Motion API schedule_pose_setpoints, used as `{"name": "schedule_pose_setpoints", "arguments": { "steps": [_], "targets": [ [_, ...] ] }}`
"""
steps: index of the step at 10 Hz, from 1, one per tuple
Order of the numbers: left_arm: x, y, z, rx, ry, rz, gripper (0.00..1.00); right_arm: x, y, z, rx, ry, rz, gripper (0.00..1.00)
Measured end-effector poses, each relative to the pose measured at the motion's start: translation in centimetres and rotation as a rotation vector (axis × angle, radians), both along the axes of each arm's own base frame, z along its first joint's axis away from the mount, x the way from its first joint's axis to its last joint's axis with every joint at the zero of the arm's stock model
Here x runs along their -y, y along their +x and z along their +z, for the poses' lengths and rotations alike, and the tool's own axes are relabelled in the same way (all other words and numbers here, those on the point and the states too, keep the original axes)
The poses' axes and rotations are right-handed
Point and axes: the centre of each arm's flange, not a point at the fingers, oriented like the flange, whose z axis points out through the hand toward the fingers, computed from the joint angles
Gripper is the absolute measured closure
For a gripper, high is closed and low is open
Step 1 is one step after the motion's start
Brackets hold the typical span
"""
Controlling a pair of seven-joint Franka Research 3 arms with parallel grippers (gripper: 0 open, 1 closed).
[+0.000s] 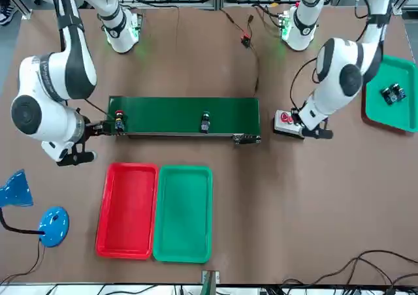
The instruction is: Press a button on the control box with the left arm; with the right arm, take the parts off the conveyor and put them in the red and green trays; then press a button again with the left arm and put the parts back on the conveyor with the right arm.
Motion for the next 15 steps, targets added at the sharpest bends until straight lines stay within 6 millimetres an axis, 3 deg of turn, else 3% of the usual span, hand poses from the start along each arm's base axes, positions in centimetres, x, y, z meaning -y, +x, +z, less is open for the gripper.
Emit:
{"name": "schedule_pose_setpoints", "arguments": {
  "steps": [3, 5, 6, 10, 12, 15],
  "targets": [
    [-3.5, 4.4, 8.5, 0.139, -0.022, 0.063, 0.34, -0.8, -1.3, -2.6, 0.064, 0.016, 0.019, 0.00],
    [-6.1, 5.9, 14.4, 0.170, -0.020, 0.084, 0.04, -0.8, -3.0, -4.7, 0.068, 0.021, 0.023, 0.00],
    [-6.9, 6.2, 17.3, 0.187, -0.013, 0.089, 0.00, -0.7, -3.7, -6.0, 0.079, 0.024, 0.025, 0.00],
    [-8.0, 5.8, 27.5, 0.254, 0.037, 0.078, 0.00, -0.2, -7.2, -12.3, 0.109, 0.030, 0.033, 0.00],
    [-8.0, 4.8, 29.7, 0.224, 0.047, 0.049, 0.00, 0.4, -8.6, -13.4, 0.090, 0.033, 0.053, 0.00],
    [-7.9, 3.3, 29.9, 0.137, 0.054, 0.005, 0.00, 1.0, -10.8, -14.0, 0.078, 0.040, 0.060, 0.00]
  ]
}}
